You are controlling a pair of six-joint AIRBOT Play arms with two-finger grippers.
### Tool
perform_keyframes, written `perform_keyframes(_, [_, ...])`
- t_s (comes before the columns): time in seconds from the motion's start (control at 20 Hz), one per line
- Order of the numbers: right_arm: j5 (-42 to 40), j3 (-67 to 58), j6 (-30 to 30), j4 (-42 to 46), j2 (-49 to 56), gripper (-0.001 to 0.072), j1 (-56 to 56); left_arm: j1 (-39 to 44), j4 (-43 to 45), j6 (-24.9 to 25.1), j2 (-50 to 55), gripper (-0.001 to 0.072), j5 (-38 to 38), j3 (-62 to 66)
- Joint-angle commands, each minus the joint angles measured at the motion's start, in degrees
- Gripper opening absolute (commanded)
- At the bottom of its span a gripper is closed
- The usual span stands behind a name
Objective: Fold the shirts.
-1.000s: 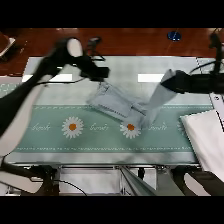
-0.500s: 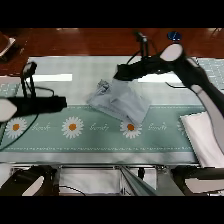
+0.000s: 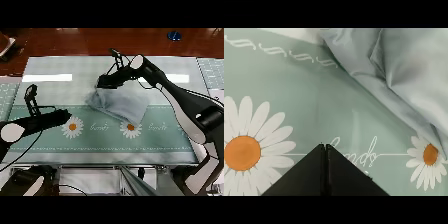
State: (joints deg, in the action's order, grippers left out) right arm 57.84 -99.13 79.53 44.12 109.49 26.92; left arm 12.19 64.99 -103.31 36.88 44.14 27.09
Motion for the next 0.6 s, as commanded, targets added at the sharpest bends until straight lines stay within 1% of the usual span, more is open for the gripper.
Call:
perform_keyframes(0.0, [5.4,-0.9,-0.5,0.7,-0.5,0.0412,-1.5,0.0,-1.1,-0.1,1.2,0.0019,-2.5,-0.6])
perform_keyframes(0.1, [14.2,-0.9,-0.5,4.1,-4.5,0.0411,-6.5,0.0,-1.2,-0.1,1.1,0.0019,-2.5,-0.6])
perform_keyframes(0.15, [19.0,-0.9,-0.6,7.2,-7.1,0.0411,-9.2,0.0,-1.2,-0.1,1.2,0.0019,-2.5,-0.6])
perform_keyframes(0.2, [23.4,-0.5,-0.6,12.3,-10.6,0.0411,-12.0,0.0,-1.2,-0.1,1.2,0.0019,-2.6,-0.6])
perform_keyframes(0.25, [26.2,1.3,-0.5,18.1,-15.0,0.0411,-14.8,0.0,-1.2,-0.1,1.2,0.0019,-2.6,-0.6])
perform_keyframes(0.3, [26.5,4.9,-0.3,22.7,-19.8,0.0411,-17.2,0.0,-1.2,-0.1,1.2,0.0019,-2.6,-0.6])
perform_keyframes(0.35, [24.2,10.8,0.5,25.6,-25.3,0.0410,-19.9,0.0,-1.2,-0.1,1.2,0.0019,-2.6,-0.6])
perform_keyframes(0.4, [19.3,19.3,1.9,26.6,-31.9,0.0409,-22.7,0.0,-1.2,-0.1,1.2,0.0019,-2.6,-0.6])
perform_keyframes(0.45, [12.7,28.8,4.0,26.5,-38.2,0.0404,-25.2,0.0,-1.2,-0.1,1.2,0.0019,-2.6,-0.6])
perform_keyframes(0.55, [-4.4,50.4,13.4,25.1,-50.6,0.0404,-28.6,0.0,-1.2,-0.1,1.2,0.0019,-2.7,-0.6])
